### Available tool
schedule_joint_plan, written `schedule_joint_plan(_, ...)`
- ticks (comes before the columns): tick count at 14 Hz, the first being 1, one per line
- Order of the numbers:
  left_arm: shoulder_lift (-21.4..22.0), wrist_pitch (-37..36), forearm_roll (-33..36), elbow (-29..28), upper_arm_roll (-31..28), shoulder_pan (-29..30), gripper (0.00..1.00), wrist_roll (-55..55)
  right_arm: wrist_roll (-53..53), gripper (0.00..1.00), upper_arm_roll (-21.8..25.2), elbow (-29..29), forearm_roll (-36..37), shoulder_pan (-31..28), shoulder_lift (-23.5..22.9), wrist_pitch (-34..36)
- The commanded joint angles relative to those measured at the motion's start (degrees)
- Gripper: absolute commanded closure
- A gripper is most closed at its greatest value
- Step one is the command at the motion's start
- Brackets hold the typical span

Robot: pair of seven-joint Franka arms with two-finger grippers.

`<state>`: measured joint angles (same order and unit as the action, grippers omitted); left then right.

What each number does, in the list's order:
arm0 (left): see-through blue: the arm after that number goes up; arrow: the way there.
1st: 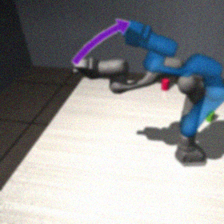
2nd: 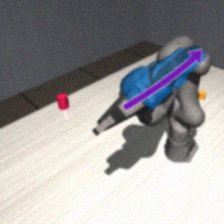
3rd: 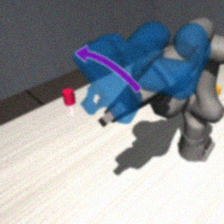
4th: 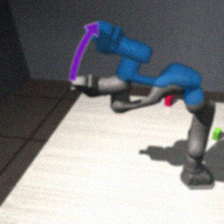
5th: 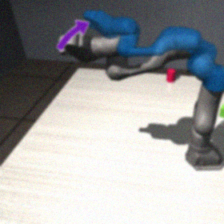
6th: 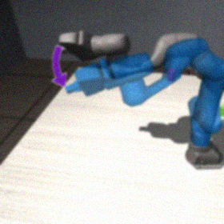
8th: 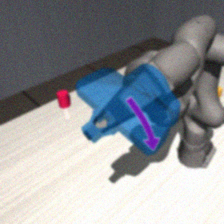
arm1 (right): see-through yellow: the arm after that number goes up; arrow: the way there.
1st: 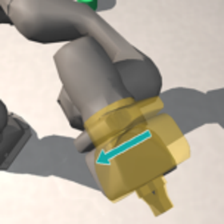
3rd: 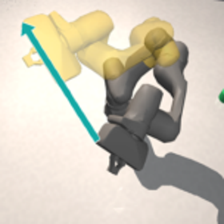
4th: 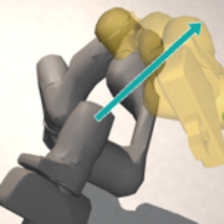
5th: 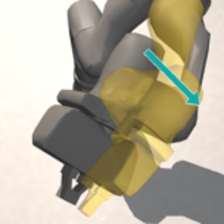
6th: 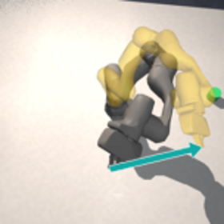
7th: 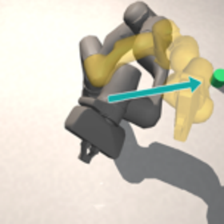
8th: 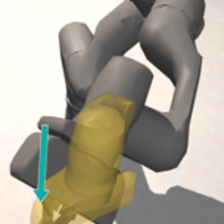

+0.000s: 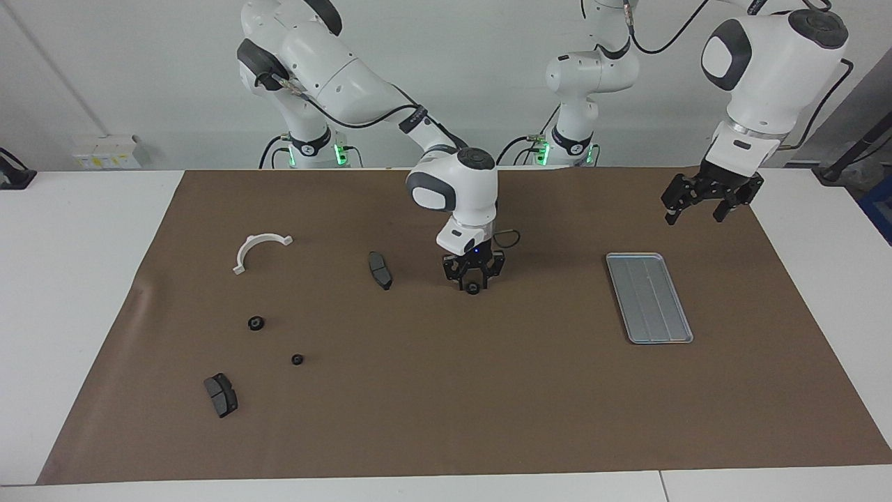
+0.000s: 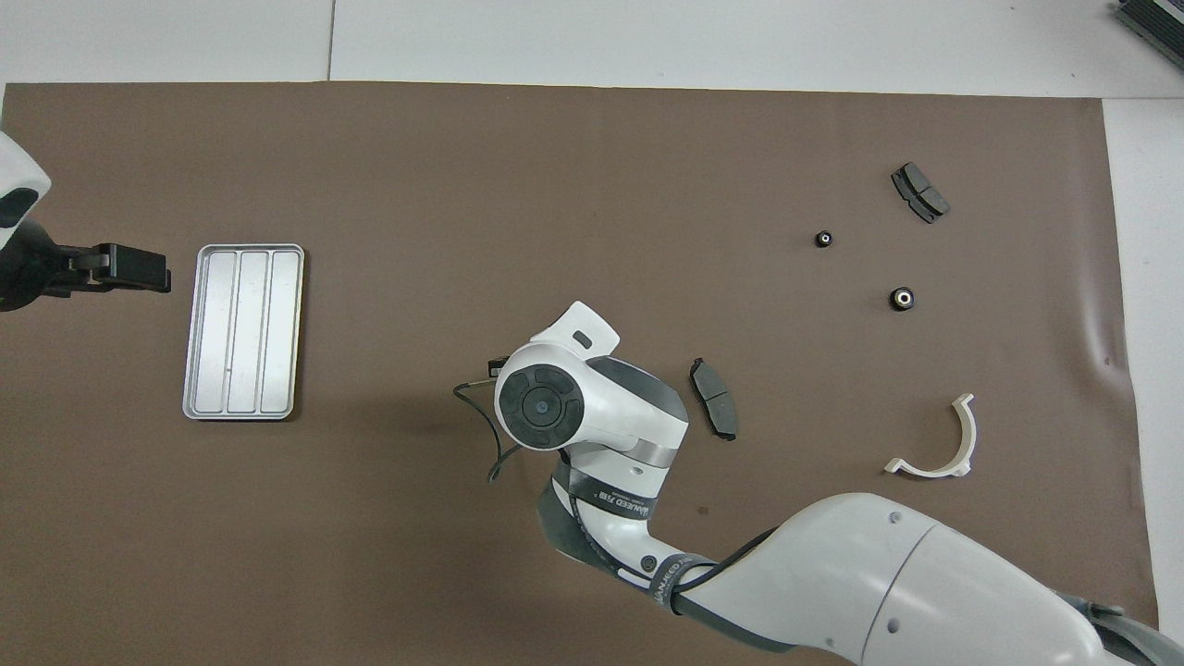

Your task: Place bearing gear from tray to pile

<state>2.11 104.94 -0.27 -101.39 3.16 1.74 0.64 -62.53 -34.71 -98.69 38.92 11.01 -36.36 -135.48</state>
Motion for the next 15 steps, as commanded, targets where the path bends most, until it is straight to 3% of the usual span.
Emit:
schedule_joint_plan(1,0.96,0.09,0.18,-0.91,-0.26,-0.16,0.00,0.06,0.13,0.47,-0.71,-0.36,1.69,-1.08,-0.55,-2.07)
schedule_joint_plan(4,0.96,0.09,0.18,-0.91,-0.26,-0.16,0.00,0.06,0.12,0.67,-0.63,-0.62,2.13,-1.17,-0.55,-2.07)
schedule_joint_plan(5,0.96,0.09,0.09,-0.91,-0.26,-0.16,0.00,0.06,0.12,0.91,-0.63,-0.63,2.13,-1.17,-0.55,-2.07)
schedule_joint_plan(6,0.96,0.09,0.18,-0.91,-0.26,-0.16,0.00,0.06,0.04,1.00,-0.71,-0.54,2.13,-1.08,-0.55,-1.98)
schedule_joint_plan(11,0.96,0.09,0.09,-0.91,-0.26,-0.16,0.00,0.06,0.47,1.00,-0.71,0.95,1.78,-1.34,-0.03,-0.06)
schedule_joint_plan(15,0.96,0.09,0.09,-0.91,-0.26,-0.16,0.00,0.06,2.22,1.00,-0.54,1.05,-0.06,-3.27,4.70,5.38)
